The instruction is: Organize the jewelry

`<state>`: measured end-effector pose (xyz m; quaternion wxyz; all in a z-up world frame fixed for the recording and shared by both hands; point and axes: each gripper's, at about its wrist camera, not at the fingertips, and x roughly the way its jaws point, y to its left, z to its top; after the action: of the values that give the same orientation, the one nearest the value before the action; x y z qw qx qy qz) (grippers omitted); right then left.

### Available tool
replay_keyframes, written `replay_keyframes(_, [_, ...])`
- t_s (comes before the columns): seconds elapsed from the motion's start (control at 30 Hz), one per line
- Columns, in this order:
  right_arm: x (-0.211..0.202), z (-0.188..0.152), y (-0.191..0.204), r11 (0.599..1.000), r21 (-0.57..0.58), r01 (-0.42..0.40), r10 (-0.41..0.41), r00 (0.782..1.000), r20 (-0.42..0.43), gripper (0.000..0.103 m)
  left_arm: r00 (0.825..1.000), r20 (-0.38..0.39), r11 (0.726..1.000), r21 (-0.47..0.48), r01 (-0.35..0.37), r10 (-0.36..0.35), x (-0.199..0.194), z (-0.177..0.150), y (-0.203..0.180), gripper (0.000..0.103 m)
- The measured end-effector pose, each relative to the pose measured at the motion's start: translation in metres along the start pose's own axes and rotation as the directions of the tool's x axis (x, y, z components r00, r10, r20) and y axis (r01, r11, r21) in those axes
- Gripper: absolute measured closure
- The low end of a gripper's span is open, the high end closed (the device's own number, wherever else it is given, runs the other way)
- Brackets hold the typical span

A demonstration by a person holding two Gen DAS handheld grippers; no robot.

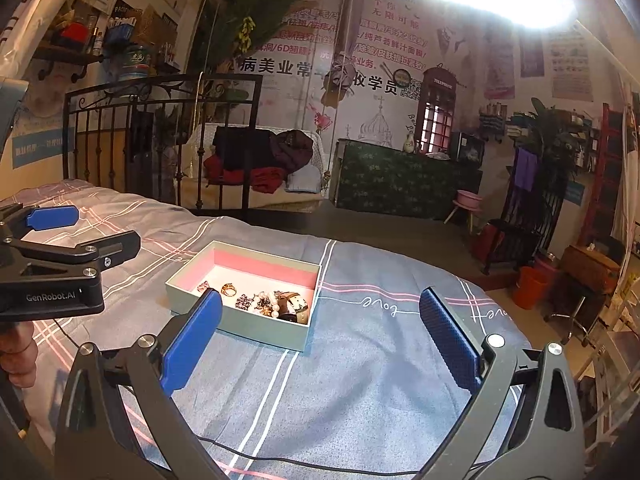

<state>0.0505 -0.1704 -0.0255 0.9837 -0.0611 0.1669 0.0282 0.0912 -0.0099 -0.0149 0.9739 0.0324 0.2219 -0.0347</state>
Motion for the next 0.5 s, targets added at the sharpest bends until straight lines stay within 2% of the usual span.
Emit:
replay_keyframes(0.2, [0.0003,-0.0005,0.0,1.0,0.0,0.001,-0.001,1.0,0.0,0.006,1.0,0.003,1.0,0.011,0.001,-0.001,-0.0018,-0.0012,-0.003,0.006])
replay_keyframes(0.5, [0.005,-0.0047,0.0027,1.0,-0.007,-0.004,0.004,1.0,-0.015,0.006,0.999,-0.043,1.0,0.012,0.022,-0.021,0.0044,-0.0028,-0.0032,0.006])
